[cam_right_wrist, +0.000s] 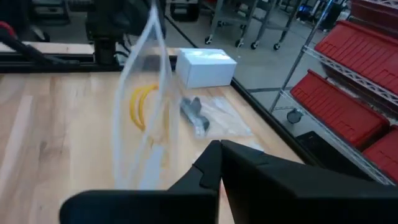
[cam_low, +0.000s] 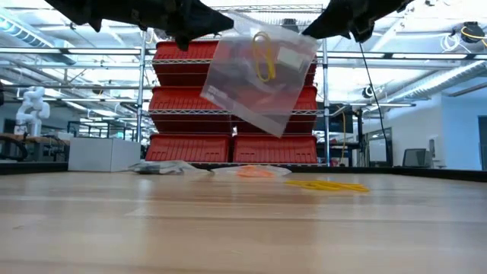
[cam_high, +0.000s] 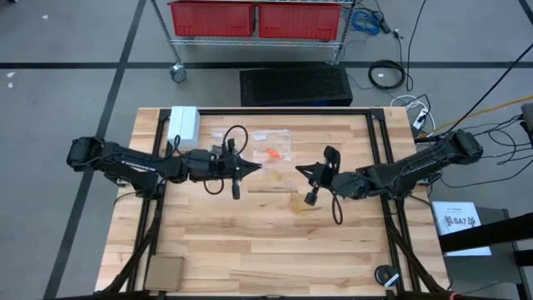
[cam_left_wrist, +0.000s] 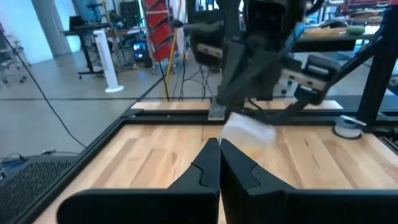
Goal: Sort rubber bands
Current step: Put the yellow rubber band into the bottom transparent zip bag
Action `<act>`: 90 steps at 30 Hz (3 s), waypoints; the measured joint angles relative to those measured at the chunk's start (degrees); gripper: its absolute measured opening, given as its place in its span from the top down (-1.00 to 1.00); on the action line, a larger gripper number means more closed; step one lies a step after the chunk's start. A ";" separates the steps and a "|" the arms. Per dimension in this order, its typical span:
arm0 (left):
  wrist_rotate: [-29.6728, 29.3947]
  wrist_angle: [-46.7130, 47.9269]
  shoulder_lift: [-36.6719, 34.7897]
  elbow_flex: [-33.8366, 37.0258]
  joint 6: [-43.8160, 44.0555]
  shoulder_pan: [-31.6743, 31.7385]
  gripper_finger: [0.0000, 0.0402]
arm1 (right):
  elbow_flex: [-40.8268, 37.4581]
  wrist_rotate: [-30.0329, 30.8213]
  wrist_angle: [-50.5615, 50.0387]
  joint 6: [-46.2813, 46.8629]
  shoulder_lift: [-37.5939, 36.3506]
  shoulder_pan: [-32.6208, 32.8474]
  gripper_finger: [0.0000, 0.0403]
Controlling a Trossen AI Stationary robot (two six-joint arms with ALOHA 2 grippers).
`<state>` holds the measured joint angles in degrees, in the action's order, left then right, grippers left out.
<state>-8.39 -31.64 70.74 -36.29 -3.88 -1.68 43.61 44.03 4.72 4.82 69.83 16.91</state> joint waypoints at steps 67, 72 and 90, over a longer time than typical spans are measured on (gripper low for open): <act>0.42 0.90 3.34 0.00 1.04 -0.23 1.00 | 0.00 -3.60 6.76 4.37 10.47 -1.21 1.00; -1.68 1.12 3.38 0.00 -0.03 -0.16 1.00 | 0.03 -3.72 2.25 5.61 7.28 -1.03 1.00; -5.50 4.64 2.06 0.00 -2.92 2.85 1.00 | 0.03 -14.50 -16.61 20.44 3.56 -0.70 0.51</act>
<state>-13.89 -27.01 72.80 -36.29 -6.81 1.17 43.64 29.53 -11.89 25.26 73.38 16.22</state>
